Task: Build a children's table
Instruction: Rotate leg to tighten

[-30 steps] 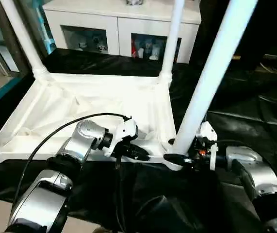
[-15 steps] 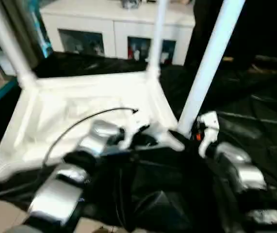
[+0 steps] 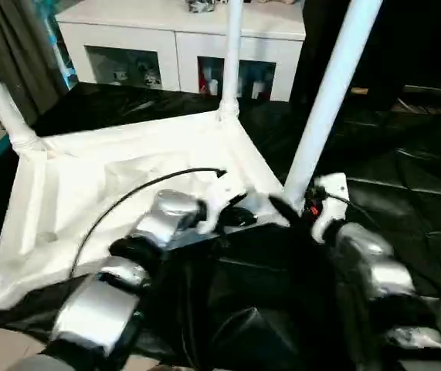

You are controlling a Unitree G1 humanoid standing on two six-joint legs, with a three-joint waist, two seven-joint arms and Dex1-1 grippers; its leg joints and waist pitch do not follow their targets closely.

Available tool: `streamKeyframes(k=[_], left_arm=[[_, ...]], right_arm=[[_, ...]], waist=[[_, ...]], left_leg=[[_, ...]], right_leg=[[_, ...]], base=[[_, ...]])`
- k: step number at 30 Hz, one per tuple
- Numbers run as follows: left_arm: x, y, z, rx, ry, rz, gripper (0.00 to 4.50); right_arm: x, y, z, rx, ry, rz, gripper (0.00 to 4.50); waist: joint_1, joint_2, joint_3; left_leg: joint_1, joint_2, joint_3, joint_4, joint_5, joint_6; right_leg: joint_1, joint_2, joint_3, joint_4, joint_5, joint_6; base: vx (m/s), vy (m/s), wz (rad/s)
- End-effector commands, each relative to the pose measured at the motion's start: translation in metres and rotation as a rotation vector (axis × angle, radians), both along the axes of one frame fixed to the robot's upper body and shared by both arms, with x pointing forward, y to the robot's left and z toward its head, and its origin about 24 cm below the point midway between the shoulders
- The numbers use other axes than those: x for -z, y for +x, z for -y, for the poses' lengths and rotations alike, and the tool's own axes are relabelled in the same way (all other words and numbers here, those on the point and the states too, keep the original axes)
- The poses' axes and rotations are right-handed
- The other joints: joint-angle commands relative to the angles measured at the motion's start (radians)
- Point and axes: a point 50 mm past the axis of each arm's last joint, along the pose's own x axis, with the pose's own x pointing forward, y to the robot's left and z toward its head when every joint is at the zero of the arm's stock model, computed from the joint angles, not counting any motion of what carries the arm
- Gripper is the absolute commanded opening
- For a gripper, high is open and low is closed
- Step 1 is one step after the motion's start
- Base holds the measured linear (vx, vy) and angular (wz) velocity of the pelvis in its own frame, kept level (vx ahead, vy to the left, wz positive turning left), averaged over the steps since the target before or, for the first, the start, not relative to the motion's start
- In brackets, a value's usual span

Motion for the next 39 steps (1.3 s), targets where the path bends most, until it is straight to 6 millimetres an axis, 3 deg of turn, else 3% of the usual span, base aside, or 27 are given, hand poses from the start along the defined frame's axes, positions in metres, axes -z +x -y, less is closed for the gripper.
streamKeyframes(k=[1, 4, 7, 9, 13, 14, 17, 23, 26, 29, 31, 33, 35, 36, 39], left_arm=[[-0.007, -0.008, 0.014, 0.127, -0.071, 0.018, 0.00], [-0.005, -0.011, 0.007, 0.158, -0.065, 0.004, 0.00], [-0.002, -0.018, -0.011, 0.239, -0.057, -0.048, 0.00], [-0.002, -0.019, -0.014, 0.250, -0.060, -0.061, 0.00], [-0.001, -0.024, -0.022, 0.290, -0.070, -0.109, 0.00], [-0.001, -0.025, -0.023, 0.291, -0.069, -0.110, 0.00], [-0.001, -0.026, -0.024, 0.297, -0.067, -0.112, 0.00], [-0.001, -0.027, -0.022, 0.294, -0.070, -0.108, 0.00], [-0.001, -0.023, -0.019, 0.250, -0.053, -0.077, 0.00], [0.001, -0.015, -0.015, 0.135, -0.025, -0.038, 0.00], [0.001, -0.007, -0.008, 0.035, -0.026, -0.008, 0.00], [0.000, 0.000, 0.002, -0.069, -0.032, 0.013, 0.00], [-0.001, 0.004, 0.012, -0.143, -0.030, 0.031, 0.00], [-0.002, 0.006, 0.017, -0.173, -0.035, 0.040, 0.00], [-0.006, 0.008, 0.030, -0.203, -0.049, 0.058, 0.00]], right_arm=[[0.004, -0.015, -0.030, -0.288, 0.020, -0.037, 3.83], [0.002, -0.019, -0.024, -0.346, 0.013, -0.049, 3.83], [-0.001, -0.032, -0.005, -0.492, -0.031, -0.097, 3.83], [-0.001, -0.035, -0.002, -0.521, -0.040, -0.114, 3.83], [-0.001, -0.039, 0.003, -0.559, -0.070, -0.135, 3.83], [0.000, -0.039, 0.004, -0.560, -0.069, -0.137, 3.58], [-0.001, -0.040, 0.004, -0.564, -0.047, -0.145, 3.46], [0.002, -0.045, -0.002, -0.598, -0.022, -0.169, 2.80], [0.006, -0.049, -0.006, -0.592, -0.011, -0.168, 2.72], [0.011, -0.046, -0.009, -0.516, -0.004, -0.160, 2.70], [0.018, -0.041, -0.013, -0.419, -0.018, -0.164, 2.69], [0.028, -0.031, -0.016, -0.244, -0.041, -0.185, 2.69], [0.036, -0.024, -0.019, -0.107, -0.048, -0.203, 2.68], [0.039, -0.020, -0.022, -0.039, -0.049, -0.217, 2.67], [0.042, -0.013, -0.031, 0.082, -0.055, -0.229, 2.67]], waist=[[0.003, -0.009, -0.060], [0.009, -0.007, -0.063], [0.016, -0.009, -0.062], [0.018, -0.008, -0.061], [0.017, -0.009, -0.055], [0.018, -0.009, -0.054], [0.016, -0.012, -0.056], [0.018, -0.012, -0.059], [0.018, -0.014, -0.058], [0.022, -0.013, -0.055], [0.019, -0.013, -0.050], [0.013, -0.016, -0.042], [0.001, -0.012, -0.036], [-0.007, -0.016, -0.035], [-0.021, -0.011, -0.037]], left_leg=[[0.006, 0.071, -0.033, -0.071, -0.159, 0.087], [0.006, 0.073, -0.028, -0.064, -0.113, 0.119], [0.005, 0.072, -0.026, -0.060, -0.112, 0.136], [0.007, 0.075, -0.027, -0.062, -0.121, 0.134], [0.010, 0.076, -0.028, -0.070, -0.182, 0.088], [0.012, 0.077, -0.029, -0.072, -0.191, 0.076], [0.013, 0.076, -0.029, -0.071, -0.183, 0.067], [0.010, 0.074, -0.027, -0.066, -0.134, 0.089], [0.010, 0.074, -0.027, -0.066, -0.139, 0.091], [0.013, 0.075, -0.028, -0.068, -0.158, 0.081], [0.018, 0.074, -0.029, -0.074, -0.210, 0.053], [0.031, 0.069, -0.033, -0.077, -0.303, 0.009], [0.034, 0.069, -0.043, -0.083, -0.366, -0.023], [0.035, 0.067, -0.050, -0.086, -0.403, -0.033], [0.030, 0.068, -0.057, -0.094, -0.427, -0.044]], right_leg=[[0.043, -0.079, 0.048, -0.067, -0.102, -0.247], [0.042, -0.076, 0.048, -0.054, 0.000, -0.285], [0.046, -0.078, 0.047, -0.051, 0.013, -0.296], [0.042, -0.079, 0.047, -0.053, -0.011, -0.291], [0.039, -0.081, 0.049, -0.067, -0.139, -0.275], [0.039, -0.082, 0.049, -0.068, -0.163, -0.269], [0.039, -0.080, 0.051, -0.068, -0.160, -0.266], [0.039, -0.080, 0.049, -0.060, -0.095, -0.274], [0.039, -0.080, 0.049, -0.061, -0.103, -0.271], [0.036, -0.080, 0.050, -0.067, -0.146, -0.262], [0.030, -0.083, 0.051, -0.078, -0.234, -0.245], [0.021, -0.088, 0.052, -0.100, -0.419, -0.205], [0.015, -0.088, 0.049, -0.110, -0.535, -0.165], [0.018, -0.089, 0.044, -0.119, -0.589, -0.133], [0.021, -0.087, 0.040, -0.122, -0.585, -0.112]], base=[[0.000, 0.000, 0.00], [0.000, 0.000, 0.00], [0.000, 0.000, 0.00], [0.000, 0.000, 0.00], [0.000, 0.000, 0.00], [0.000, 0.000, 0.00], [0.000, 0.000, 0.00], [0.000, 0.000, 0.00], [0.000, 0.000, 0.00], [0.000, 0.000, 0.00], [0.000, 0.000, 0.00], [-0.028, 0.003, 0.02], [-0.080, 0.012, -0.01], [-0.064, 0.023, -0.07], [-0.017, 0.012, -0.03]])
